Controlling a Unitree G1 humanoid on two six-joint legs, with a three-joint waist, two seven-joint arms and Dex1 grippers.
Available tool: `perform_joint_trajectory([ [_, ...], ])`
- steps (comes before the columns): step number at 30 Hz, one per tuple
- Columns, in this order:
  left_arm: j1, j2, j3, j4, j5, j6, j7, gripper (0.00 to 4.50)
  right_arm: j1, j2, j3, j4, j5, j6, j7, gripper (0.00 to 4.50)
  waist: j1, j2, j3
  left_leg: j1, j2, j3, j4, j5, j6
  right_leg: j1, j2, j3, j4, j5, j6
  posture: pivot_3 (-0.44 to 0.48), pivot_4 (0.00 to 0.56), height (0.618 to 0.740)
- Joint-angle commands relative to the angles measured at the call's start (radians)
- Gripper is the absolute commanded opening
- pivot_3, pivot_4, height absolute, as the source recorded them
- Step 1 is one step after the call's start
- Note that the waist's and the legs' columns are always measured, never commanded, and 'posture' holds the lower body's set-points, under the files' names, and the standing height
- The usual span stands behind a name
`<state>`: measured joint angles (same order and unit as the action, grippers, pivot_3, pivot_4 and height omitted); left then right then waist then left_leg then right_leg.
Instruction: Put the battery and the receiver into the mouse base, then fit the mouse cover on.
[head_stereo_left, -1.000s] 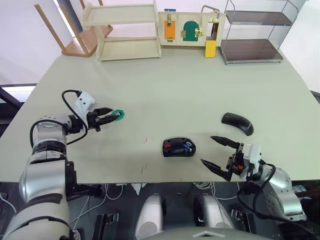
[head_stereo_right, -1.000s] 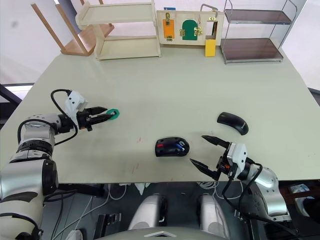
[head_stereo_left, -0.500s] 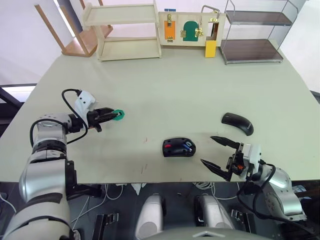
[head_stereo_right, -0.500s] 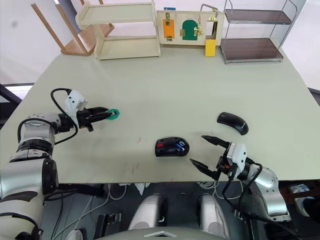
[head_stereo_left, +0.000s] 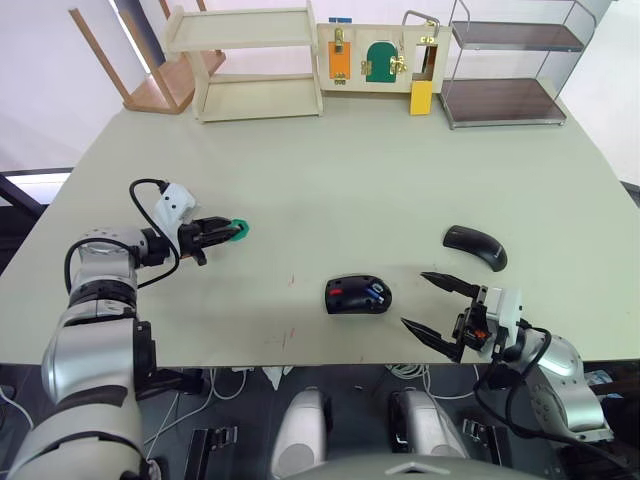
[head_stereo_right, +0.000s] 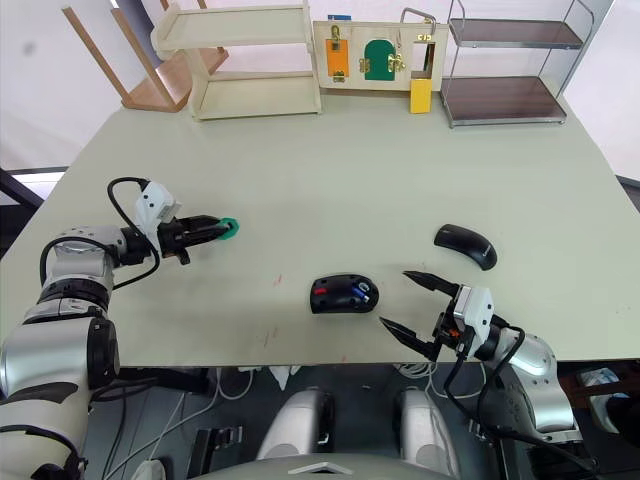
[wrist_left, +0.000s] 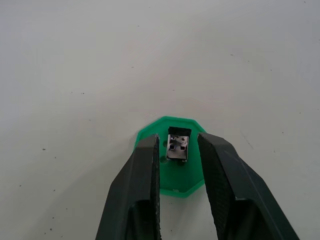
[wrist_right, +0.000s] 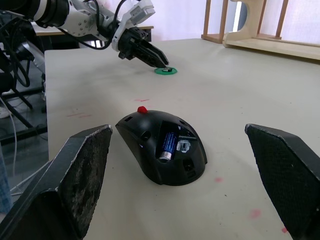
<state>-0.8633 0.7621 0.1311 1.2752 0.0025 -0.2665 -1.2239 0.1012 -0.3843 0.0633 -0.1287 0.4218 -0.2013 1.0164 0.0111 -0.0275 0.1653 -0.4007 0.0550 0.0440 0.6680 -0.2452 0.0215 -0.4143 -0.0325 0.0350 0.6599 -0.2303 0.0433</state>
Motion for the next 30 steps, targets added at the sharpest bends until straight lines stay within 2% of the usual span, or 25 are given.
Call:
perform_joint_trajectory([
  [1,-0.012,0.01,-0.011,-0.003,0.013,-0.013,0.012,1.32,-0.006,0.0,-0.004,-0.019,0.006,-0.016,-0.003,4.5,0.0,0.0,0.0,0.0,0.0,0.0,0.0,0.0,0.0,0.0,0.0,0.0,0.0,0.0,0.0,0.0,0.15,0.74],
  [17,-0.01,0.008,-0.019,0.0,0.014,0.001,0.012,1.32,-0.003,-0.001,-0.004,-0.02,0.007,-0.017,-0.004,4.5,0.0,0.0,0.0,0.0,0.0,0.0,0.0,0.0,0.0,0.0,0.0,0.0,0.0,0.0,0.0,0.0,0.15,0.74],
  [20,-0.009,0.008,-0.019,0.0,0.014,0.004,0.013,0.19,-0.004,-0.001,-0.004,-0.02,0.007,-0.017,-0.004,4.5,0.0,0.0,0.0,0.0,0.0,0.0,0.0,0.0,0.0,0.0,0.0,0.0,0.0,0.0,0.0,0.0,0.15,0.74],
  [21,-0.008,0.008,-0.019,0.0,0.014,0.004,0.014,0.02,-0.004,-0.001,-0.004,-0.02,0.007,-0.017,-0.004,4.5,0.0,0.0,0.0,0.0,0.0,0.0,0.0,0.0,0.0,0.0,0.0,0.0,0.0,0.0,0.0,0.0,0.15,0.74],
  [30,-0.003,0.011,-0.024,-0.001,0.02,0.004,0.024,0.02,-0.006,0.0,-0.003,-0.018,0.008,-0.016,-0.003,4.5,0.0,0.0,0.0,0.0,0.0,0.0,0.0,0.0,0.0,0.0,0.0,0.0,0.0,0.0,0.0,0.0,0.15,0.74],
])
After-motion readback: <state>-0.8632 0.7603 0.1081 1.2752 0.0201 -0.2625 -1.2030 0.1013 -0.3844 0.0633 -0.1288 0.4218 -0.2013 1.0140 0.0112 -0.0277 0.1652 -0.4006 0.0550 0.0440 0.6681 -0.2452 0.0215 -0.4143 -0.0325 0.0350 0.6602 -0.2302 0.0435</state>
